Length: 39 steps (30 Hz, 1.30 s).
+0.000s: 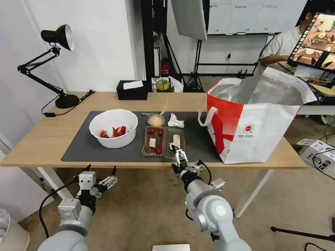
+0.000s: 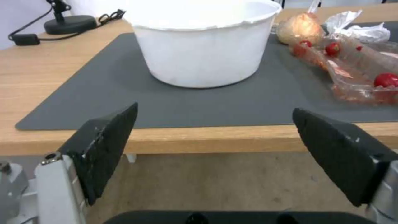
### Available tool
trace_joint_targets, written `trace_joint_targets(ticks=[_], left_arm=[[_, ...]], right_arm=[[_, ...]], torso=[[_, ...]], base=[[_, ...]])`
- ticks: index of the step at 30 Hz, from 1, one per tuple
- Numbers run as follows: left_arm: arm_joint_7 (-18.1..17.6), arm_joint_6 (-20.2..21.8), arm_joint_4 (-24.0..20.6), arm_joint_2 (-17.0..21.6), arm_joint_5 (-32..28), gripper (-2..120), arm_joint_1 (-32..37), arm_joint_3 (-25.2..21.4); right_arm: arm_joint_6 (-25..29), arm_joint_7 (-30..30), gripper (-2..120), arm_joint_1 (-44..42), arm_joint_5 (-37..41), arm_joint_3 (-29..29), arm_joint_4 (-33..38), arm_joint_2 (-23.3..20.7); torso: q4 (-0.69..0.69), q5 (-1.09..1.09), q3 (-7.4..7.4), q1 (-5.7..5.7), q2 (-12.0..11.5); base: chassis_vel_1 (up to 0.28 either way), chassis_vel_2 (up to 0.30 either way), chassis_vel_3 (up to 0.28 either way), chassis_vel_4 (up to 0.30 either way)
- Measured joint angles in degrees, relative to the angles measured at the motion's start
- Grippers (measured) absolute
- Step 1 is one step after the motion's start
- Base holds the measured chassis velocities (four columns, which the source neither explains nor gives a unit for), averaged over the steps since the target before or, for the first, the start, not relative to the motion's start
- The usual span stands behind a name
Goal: Pick up the trash from the table and place it into the takeout bag.
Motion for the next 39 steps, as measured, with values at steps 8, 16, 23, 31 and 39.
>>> trace_joint_targets(ticks=[8, 16, 23, 31, 39], left_arm=[[0.01, -0.14, -0.08, 0.05, -0.04, 100, 0.55, -0.24], [0.01, -0.23, -0.09, 0.21, -0.12, 100, 0.82, -0.35], [0.02, -0.33, -0.05, 0.16, -0.16, 100, 0.93, -0.56], [0.02, -0.41, -0.08, 0.21, -0.23, 100, 0.99, -0.74], [0.02, -0.46, -0.25, 0.01, -0.25, 100, 1.19, -0.74]], right_arm=[[0.36, -0.01, 100, 1.17, -0.16, -0.44, -0.80, 0.58], [0.45, -0.11, 100, 1.64, -0.08, -0.25, -1.46, 0.57], [0.69, -0.33, 100, 2.66, 0.13, -0.09, -2.76, 0.57], [0.77, -0.47, 100, 3.09, 0.31, 0.03, -3.42, 0.58], [0.80, -0.81, 100, 3.04, 0.34, 0.06, -3.67, 0.59]], torso=[[0.00, 0.00, 0.00, 0.00, 0.00], [0.00, 0.00, 0.00, 0.00, 0.00], [0.00, 0.01, 0.00, 0.00, 0.00], [0.00, 0.00, -0.01, 0.00, 0.00], [0.00, 0.00, -0.01, 0.00, 0.02]], base=[[0.000, 0.000, 0.000, 0.000], [0.000, 0.000, 0.000, 0.000], [0.000, 0.000, 0.000, 0.000], [0.000, 0.000, 0.000, 0.000], [0.000, 0.000, 0.000, 0.000]])
